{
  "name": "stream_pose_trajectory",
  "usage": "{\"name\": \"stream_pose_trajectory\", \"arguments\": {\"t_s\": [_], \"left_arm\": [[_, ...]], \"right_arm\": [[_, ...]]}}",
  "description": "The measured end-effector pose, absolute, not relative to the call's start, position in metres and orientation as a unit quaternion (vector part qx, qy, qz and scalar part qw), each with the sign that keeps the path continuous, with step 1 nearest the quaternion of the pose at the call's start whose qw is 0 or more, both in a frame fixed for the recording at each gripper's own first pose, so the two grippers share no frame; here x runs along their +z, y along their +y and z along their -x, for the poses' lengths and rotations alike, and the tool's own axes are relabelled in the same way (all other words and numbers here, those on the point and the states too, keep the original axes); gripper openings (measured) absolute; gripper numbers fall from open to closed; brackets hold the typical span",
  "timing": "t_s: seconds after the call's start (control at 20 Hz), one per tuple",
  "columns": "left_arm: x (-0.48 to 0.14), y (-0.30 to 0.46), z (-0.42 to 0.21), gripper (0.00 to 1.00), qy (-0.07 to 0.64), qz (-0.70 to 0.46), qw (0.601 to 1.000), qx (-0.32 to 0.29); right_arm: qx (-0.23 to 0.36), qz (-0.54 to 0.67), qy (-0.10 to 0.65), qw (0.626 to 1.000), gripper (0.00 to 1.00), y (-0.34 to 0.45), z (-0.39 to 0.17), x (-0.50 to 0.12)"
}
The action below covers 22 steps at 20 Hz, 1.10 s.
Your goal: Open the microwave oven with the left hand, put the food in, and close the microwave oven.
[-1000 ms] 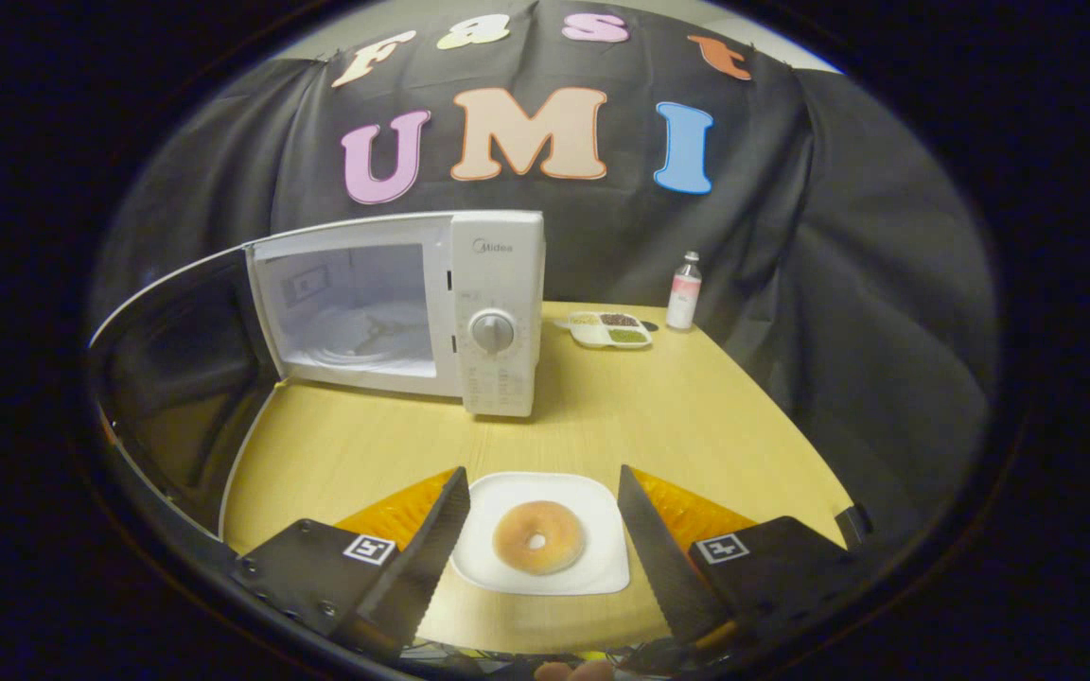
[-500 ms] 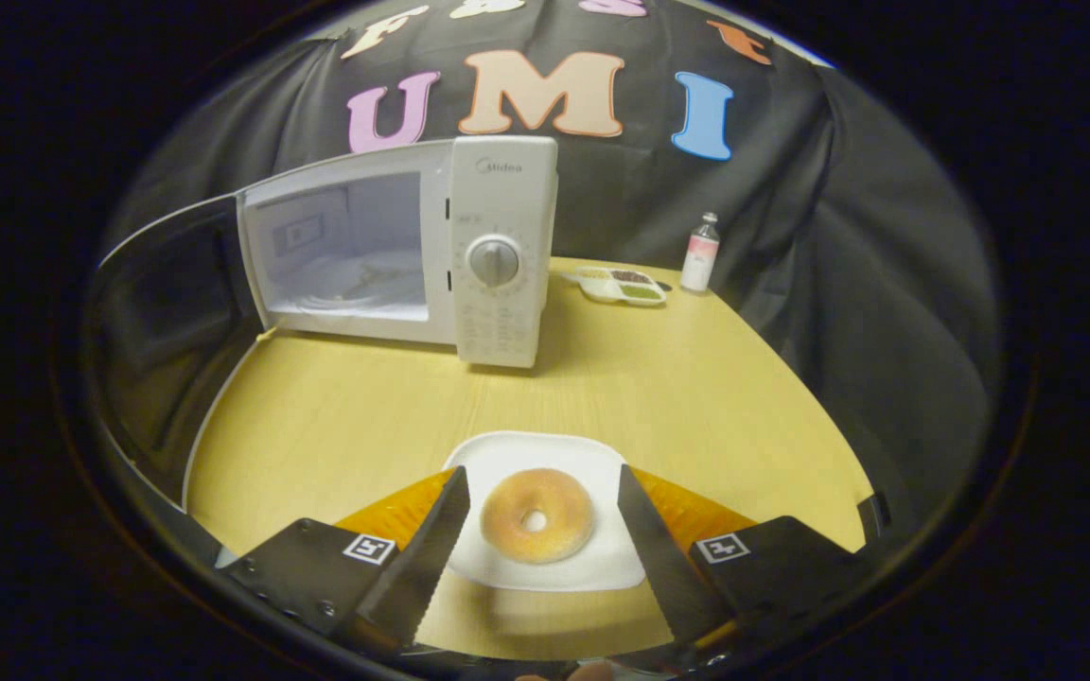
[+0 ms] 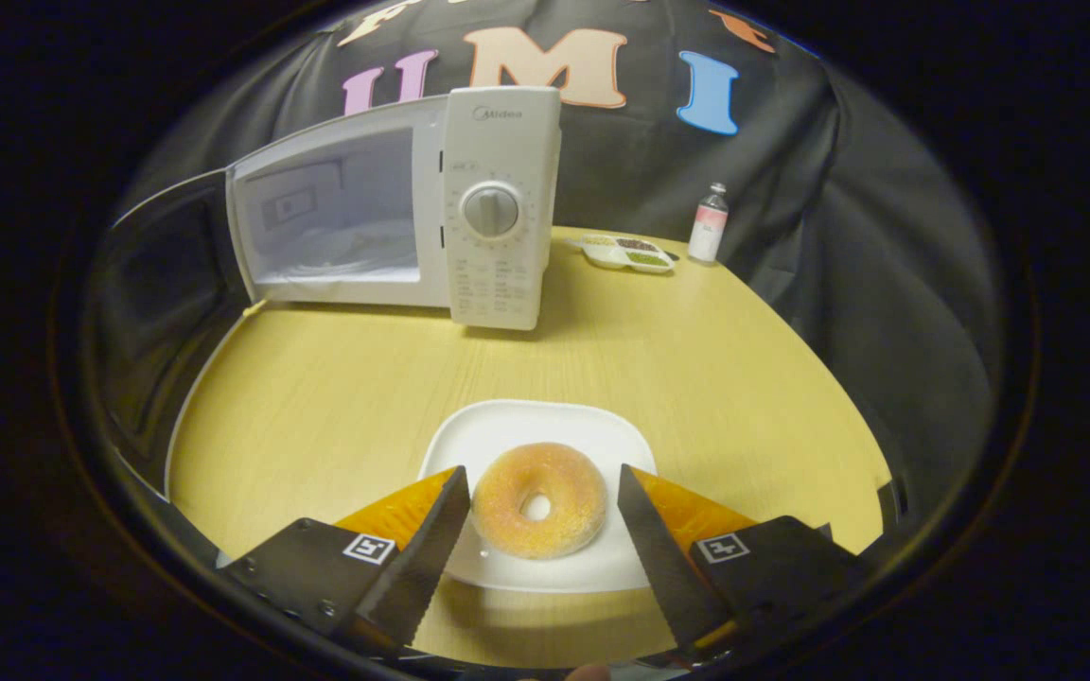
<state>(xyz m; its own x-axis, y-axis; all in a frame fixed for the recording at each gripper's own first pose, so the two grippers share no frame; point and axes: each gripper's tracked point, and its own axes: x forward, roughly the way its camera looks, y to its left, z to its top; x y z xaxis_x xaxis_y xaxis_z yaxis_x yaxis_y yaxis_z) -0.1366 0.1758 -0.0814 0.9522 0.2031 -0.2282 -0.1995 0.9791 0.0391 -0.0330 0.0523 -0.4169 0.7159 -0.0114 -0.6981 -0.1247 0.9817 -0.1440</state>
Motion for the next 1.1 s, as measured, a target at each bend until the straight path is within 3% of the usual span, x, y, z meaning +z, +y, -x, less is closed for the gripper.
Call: {"name": "stream_pose_trajectory", "arguments": {"t_s": [0.25, 0.4, 0.5, 0.55, 0.65, 0.8, 0.85, 0.95, 1.0, 1.1], "left_arm": [[-0.082, 0.174, 0.135, 0.9, 0.116, 0.0, 0.988, 0.106], [-0.081, 0.176, 0.134, 0.9, 0.115, -0.002, 0.987, 0.109], [-0.076, 0.174, 0.131, 0.87, 0.105, 0.0, 0.989, 0.108], [-0.075, 0.171, 0.128, 0.93, 0.103, 0.004, 0.989, 0.104], [-0.068, 0.159, 0.126, 0.9, 0.088, 0.017, 0.992, 0.086], [-0.055, 0.151, 0.117, 0.9, 0.064, 0.028, 0.995, 0.075], [-0.054, 0.151, 0.113, 0.92, 0.061, 0.024, 0.995, 0.075], [-0.059, 0.144, 0.108, 0.93, 0.067, 0.024, 0.995, 0.068], [-0.06, 0.142, 0.108, 0.93, 0.07, 0.028, 0.995, 0.066], [-0.061, 0.142, 0.108, 0.93, 0.073, 0.04, 0.994, 0.069]], "right_arm": [[0.035, 0.082, 0.389, 0.917, 0.94, 0.055, 0.035, -0.426], [0.038, 0.082, 0.396, 0.914, 0.75, 0.055, 0.035, -0.427], [0.041, 0.077, 0.403, 0.911, 0.72, 0.056, 0.035, -0.427], [0.039, 0.08, 0.402, 0.911, 0.72, 0.054, 0.034, -0.427], [0.05, 0.069, 0.404, 0.911, 0.59, 0.058, 0.037, -0.425], [0.062, 0.046, 0.399, 0.914, 0.59, 0.066, 0.041, -0.413], [0.066, 0.025, 0.396, 0.915, 0.64, 0.073, 0.041, -0.406], [0.082, -0.012, 0.395, 0.915, 0.59, 0.091, 0.04, -0.395], [0.091, -0.024, 0.391, 0.915, 0.64, 0.102, 0.037, -0.388], [0.108, -0.05, 0.382, 0.916, 0.65, 0.126, 0.03, -0.374]]}}
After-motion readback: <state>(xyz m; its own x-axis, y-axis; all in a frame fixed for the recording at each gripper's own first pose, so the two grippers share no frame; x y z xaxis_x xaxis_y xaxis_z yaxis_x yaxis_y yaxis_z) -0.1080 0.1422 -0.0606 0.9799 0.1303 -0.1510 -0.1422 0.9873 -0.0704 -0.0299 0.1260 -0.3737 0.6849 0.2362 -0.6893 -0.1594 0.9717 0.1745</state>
